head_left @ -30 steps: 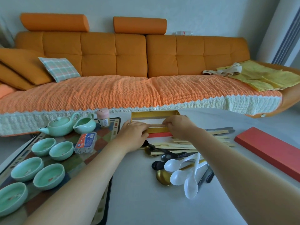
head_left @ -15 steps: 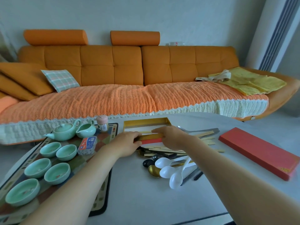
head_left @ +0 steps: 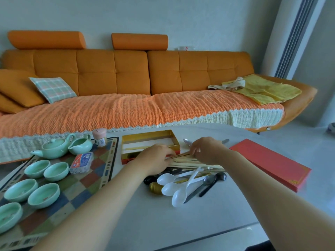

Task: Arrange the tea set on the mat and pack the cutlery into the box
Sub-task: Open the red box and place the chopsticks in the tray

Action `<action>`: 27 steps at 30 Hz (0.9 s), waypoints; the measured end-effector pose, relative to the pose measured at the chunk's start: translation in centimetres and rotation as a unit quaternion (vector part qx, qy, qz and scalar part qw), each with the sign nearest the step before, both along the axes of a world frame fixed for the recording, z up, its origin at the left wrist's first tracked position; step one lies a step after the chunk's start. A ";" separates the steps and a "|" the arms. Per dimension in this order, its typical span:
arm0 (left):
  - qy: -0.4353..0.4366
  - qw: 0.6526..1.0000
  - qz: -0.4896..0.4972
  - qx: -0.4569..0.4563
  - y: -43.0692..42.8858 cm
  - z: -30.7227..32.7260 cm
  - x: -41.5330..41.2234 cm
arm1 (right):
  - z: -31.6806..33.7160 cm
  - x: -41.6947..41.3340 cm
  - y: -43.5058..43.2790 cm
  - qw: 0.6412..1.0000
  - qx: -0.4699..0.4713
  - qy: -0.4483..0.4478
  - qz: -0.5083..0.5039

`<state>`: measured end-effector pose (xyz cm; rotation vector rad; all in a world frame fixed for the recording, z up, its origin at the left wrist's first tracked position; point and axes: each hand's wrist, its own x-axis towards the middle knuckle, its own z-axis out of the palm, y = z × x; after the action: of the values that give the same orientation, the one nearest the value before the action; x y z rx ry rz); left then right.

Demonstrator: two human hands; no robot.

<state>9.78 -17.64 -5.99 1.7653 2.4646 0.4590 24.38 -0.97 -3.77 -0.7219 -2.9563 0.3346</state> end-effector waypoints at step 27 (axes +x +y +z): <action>0.007 0.969 0.190 0.161 -6.4 0.3 -8.6 | -0.6 -6.8 -2.5 0.983 0.005 0.177 0.051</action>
<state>1.17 -24.01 -5.70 1.3739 2.8802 0.9239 17.54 -3.44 -4.39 -0.4527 -2.6589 0.4081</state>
